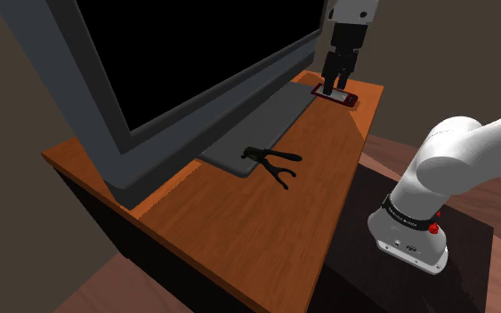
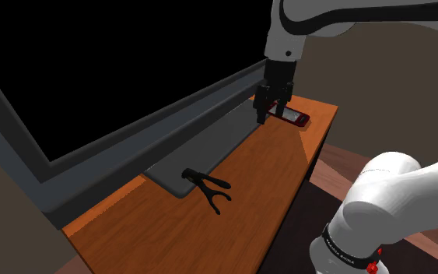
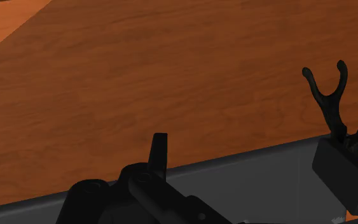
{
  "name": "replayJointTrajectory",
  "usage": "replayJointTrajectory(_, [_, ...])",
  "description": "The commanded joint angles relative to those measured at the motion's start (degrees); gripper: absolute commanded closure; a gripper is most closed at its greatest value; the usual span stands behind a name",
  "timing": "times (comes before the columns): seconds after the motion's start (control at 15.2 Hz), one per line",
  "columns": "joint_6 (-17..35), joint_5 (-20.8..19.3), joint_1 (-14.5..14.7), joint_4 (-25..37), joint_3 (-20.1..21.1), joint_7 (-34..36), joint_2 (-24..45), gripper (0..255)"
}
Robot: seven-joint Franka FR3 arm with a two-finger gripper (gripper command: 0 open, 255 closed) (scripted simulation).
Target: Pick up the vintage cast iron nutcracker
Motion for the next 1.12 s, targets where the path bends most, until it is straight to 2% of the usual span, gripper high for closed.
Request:
replayJointTrajectory(0.0, [0.00,0.00,0.00,0.00,0.00,0.00,0.00,0])
replayJointTrajectory(0.59, [10.03,5.69,5.21,-0.41,10.29,7.77,8.89,0])
replayJointTrajectory(1.06, [17.62,7.64,8.25,2.98,18.00,13.92,19.25,0])
